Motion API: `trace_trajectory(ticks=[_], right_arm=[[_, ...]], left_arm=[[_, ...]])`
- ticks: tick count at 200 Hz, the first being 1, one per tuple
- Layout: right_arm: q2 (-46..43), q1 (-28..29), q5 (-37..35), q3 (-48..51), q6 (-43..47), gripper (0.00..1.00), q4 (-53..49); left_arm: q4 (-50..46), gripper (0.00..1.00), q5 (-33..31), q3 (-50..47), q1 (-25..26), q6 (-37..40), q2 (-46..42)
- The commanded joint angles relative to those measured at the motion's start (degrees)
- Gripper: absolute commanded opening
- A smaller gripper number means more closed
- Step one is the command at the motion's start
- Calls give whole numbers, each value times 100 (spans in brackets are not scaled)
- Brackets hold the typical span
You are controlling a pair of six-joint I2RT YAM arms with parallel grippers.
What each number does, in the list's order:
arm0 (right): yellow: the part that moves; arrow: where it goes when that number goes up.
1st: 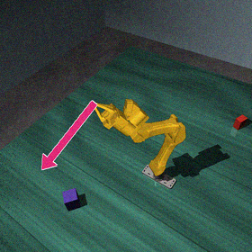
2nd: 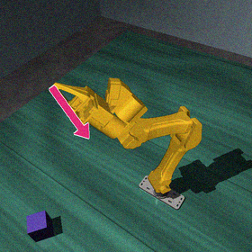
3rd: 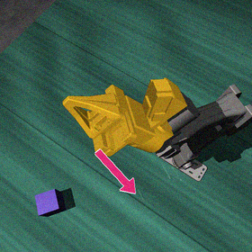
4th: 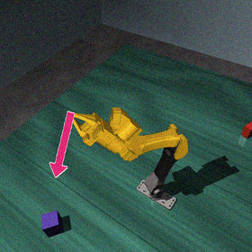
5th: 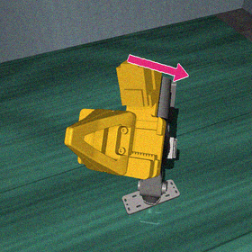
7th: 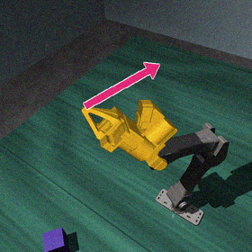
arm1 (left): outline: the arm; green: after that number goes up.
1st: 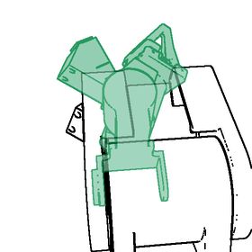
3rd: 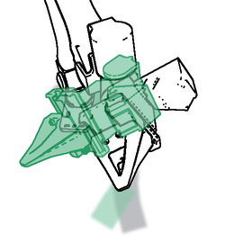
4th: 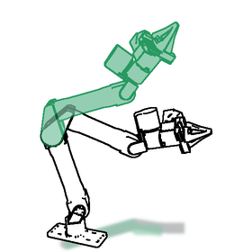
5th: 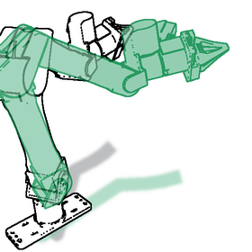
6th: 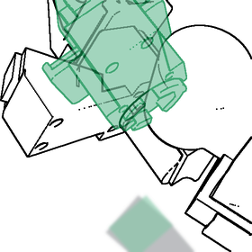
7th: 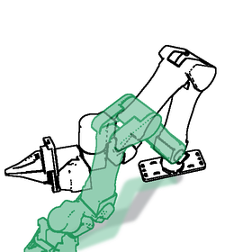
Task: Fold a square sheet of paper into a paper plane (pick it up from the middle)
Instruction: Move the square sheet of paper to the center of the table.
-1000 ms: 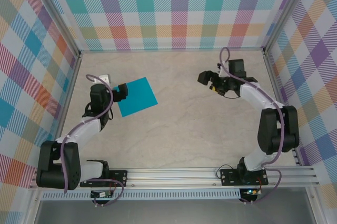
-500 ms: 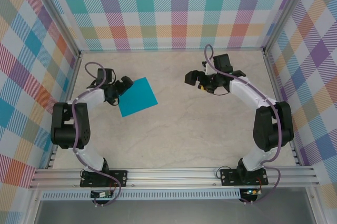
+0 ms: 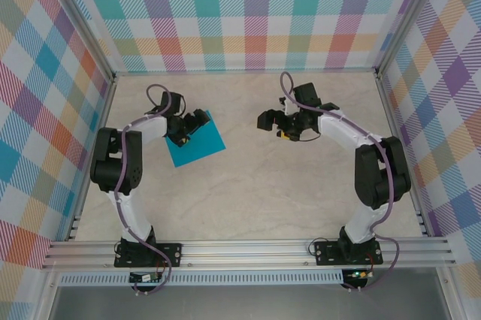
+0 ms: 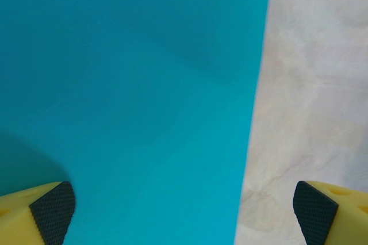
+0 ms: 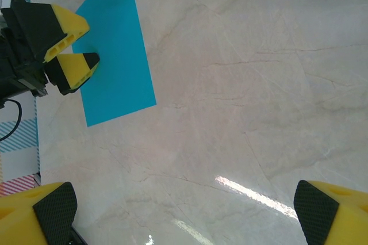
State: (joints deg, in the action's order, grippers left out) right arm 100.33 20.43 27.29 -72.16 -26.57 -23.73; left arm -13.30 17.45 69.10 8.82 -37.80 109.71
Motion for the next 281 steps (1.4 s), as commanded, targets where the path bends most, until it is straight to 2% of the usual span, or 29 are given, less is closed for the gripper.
trace_trajectory(ticks=[1,38,63,77,95,114,133,165,192,231,248,267,281], right_arm=[[51,55,89,53,20,100,-102],[-126,58,-469,161,-143,100,-222],[-441,58,-1258,375,-330,100,-321],[-607,35,-1551,489,-556,100,-346],[-593,-2,-1393,433,-717,100,-549],[-537,-8,-720,435,-705,100,-489],[-576,42,-42,711,-1012,100,17],[-378,346,100,686,-1207,95,202],[245,732,163,63,-1221,87,73],[1285,1075,-104,-1062,-1346,78,-354],[1740,1121,46,-1582,-1373,77,-492],[2241,1174,-111,-2188,-1383,76,-888],[2523,1182,-347,-2517,-1377,74,-1236]], left_arm=[[-344,100,87,-197,224,-9,157],[138,100,224,-628,730,-180,42],[635,99,160,-921,1348,-628,-80],[726,100,-145,-958,1747,-944,-178],[1097,100,-298,-1013,2122,-1325,-401],[856,100,-714,-932,2338,-1348,-861],[557,100,-1211,-1093,2345,-1238,-1593],[30,100,-2372,-1814,2322,-994,-3151],[-153,100,-3065,-2633,2265,-1048,-4534],[-436,100,-3665,-3643,2221,-1100,-6228],[-380,100,-3795,-4094,2226,-1025,-6881],[-839,100,-4133,-4394,2212,-1425,-7630],[-903,100,-4018,-4607,2211,-1455,-8129]])
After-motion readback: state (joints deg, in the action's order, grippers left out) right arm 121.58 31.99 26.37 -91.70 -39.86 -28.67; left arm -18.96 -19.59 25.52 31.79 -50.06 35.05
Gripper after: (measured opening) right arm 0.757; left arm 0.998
